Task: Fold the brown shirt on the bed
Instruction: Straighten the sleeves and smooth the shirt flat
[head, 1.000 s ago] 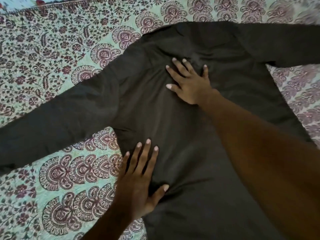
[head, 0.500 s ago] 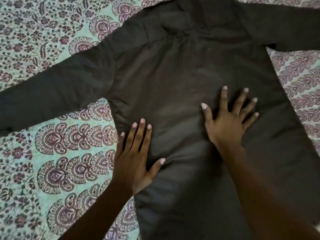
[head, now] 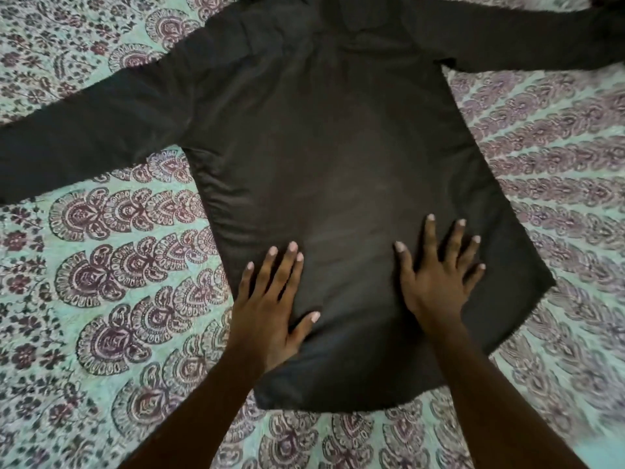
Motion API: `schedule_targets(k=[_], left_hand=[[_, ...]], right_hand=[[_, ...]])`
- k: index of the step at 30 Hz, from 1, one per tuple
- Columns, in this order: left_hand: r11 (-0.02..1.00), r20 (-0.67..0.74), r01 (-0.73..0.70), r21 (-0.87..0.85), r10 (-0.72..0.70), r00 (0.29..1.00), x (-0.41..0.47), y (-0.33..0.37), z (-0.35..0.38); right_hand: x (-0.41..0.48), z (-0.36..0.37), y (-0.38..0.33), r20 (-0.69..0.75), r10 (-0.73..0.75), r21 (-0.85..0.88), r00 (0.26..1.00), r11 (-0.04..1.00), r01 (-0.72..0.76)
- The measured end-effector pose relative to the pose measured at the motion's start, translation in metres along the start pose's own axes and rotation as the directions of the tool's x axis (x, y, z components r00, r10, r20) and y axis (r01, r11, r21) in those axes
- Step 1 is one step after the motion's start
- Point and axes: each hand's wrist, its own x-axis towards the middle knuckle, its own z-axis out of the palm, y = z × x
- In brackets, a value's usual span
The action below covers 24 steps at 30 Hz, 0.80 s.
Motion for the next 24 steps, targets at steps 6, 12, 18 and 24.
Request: schedule_targets(k=[6, 12, 18, 24], left_hand=[[0.996, 0.095, 0.018, -0.091, -0.009, 0.995, -0.103, 0.046, 0.019], [0.98, 0.116, 0.117, -0.161, -0.099, 0.988, -0.126, 0.067, 0.016], [0.986, -0.103, 0.098, -0.132, -0.112, 0.988, -0.027, 0.07, -0.004], [0.978, -0.17, 0.197, -0.073, -0.207, 0.963, 0.054, 0.076, 0.015]], right_hand=[[-0.092, 0.005, 0.02, 0.145, -0.341, -0.095, 0.929, 0.929, 0.357], [-0.162, -0.003, 0.061, 0.106, -0.022, 0.042, 0.994, 0.999, 0.017], [-0.052, -0.016, 0.031, -0.029, -0.353, 0.03, 0.935, 0.935, 0.354], [0.093, -0.005, -0.029, 0.088, -0.629, -0.026, 0.772, 0.774, 0.633]])
